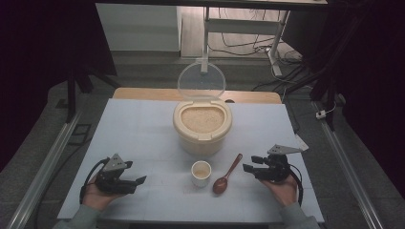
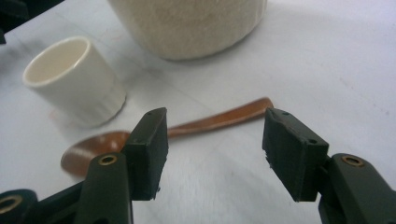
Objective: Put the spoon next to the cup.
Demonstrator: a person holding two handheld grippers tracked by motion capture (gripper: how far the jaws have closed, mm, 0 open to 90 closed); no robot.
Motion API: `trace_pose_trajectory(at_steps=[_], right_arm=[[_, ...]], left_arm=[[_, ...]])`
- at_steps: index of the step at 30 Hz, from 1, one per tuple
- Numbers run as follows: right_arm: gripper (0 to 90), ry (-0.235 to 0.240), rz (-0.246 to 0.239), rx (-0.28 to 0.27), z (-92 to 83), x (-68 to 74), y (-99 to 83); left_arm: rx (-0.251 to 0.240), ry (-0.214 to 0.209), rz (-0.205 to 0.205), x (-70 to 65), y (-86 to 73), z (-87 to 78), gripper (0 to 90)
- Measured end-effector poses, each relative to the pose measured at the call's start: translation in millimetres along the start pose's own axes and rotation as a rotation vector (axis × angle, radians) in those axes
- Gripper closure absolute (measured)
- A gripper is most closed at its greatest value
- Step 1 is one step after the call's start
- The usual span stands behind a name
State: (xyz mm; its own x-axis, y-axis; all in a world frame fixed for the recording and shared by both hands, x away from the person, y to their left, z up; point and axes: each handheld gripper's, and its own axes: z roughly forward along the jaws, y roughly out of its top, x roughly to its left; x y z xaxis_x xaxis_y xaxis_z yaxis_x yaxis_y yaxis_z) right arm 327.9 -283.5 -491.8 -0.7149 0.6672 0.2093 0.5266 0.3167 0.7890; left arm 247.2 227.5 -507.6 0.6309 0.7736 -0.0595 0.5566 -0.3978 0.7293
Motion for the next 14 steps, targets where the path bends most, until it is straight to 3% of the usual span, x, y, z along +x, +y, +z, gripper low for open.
trace_pose_trajectory(at_steps=[7,14], right_arm=[[41.0,0.010,-0.028,-0.013,-11.4,0.2,-7.9],[41.0,0.020,-0.054,-0.015,-11.6,1.8,-9.9]], left_arm=[[-0.002,0.000,0.001,0.0,0.2,-0.2,21.9],[-0.009,0.002,0.002,0.2,0.4,-1.1,21.9]])
